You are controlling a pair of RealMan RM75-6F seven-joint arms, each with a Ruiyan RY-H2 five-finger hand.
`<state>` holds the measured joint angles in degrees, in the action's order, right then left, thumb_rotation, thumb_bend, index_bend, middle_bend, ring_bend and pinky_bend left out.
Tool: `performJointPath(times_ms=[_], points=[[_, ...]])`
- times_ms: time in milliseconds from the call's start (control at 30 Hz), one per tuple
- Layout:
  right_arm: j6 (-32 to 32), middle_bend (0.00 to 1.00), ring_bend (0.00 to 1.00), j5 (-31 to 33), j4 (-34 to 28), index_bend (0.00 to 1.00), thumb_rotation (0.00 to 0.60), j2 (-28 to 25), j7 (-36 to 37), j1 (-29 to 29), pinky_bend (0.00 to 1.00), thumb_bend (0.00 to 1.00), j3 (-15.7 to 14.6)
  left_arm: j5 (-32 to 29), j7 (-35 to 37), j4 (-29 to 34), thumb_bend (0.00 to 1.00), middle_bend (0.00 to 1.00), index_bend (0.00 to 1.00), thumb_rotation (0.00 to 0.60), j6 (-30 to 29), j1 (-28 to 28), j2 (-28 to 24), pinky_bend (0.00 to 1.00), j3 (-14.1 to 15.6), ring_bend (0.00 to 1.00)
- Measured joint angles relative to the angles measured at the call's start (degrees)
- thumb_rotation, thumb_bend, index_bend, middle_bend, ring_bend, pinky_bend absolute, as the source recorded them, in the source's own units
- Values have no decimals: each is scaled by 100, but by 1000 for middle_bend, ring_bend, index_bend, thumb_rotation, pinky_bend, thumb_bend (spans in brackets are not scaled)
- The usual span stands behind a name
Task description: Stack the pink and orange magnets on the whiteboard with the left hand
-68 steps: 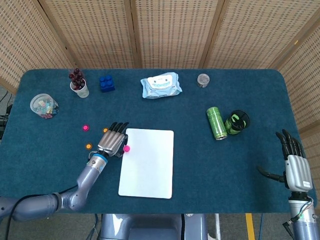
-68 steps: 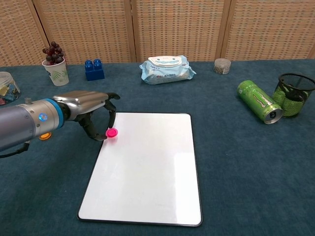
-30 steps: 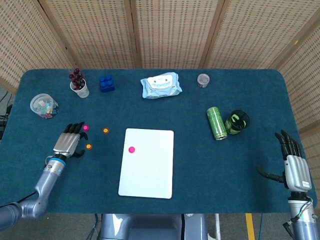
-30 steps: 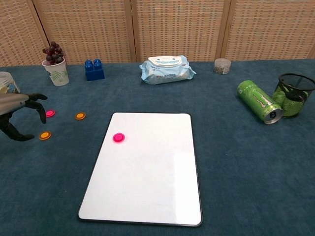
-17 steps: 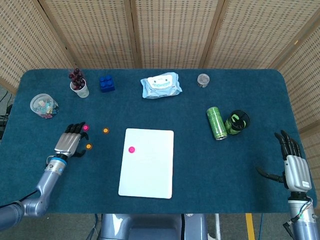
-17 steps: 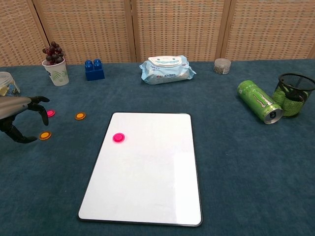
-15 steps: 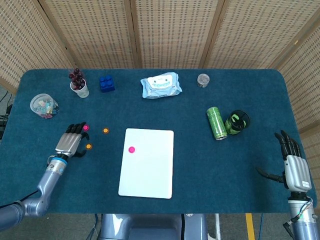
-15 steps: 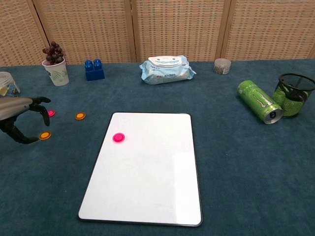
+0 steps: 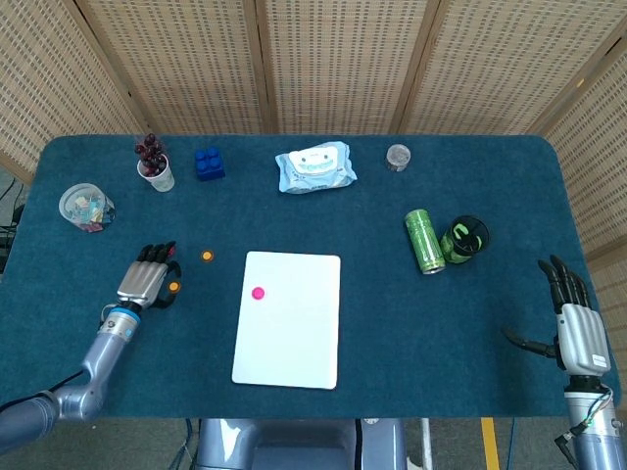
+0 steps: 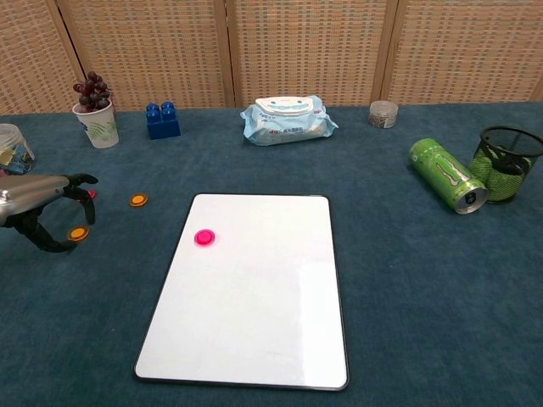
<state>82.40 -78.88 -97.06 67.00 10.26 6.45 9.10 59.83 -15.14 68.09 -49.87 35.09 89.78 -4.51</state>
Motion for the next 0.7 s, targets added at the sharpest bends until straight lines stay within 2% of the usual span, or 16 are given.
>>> performJointPath(times_ms=[167,500,700], points=[[-1,0,0,3,-8,0,600,-2,4,-1,0,105,0,10,2,-8,386,0,560,600,32,-12,16,0,-14,0],[-16,0,0,16,-19,0,600,-8,18,2,0,105,3,112,103,146,383,0,567,600,-51,-50,-82,0,-80,0],[-28,0,0,30,-36,0,600,-19,54,0,0,105,6,134,-80,625,379,0,567,600,-176,24,-230,0,-201,0]])
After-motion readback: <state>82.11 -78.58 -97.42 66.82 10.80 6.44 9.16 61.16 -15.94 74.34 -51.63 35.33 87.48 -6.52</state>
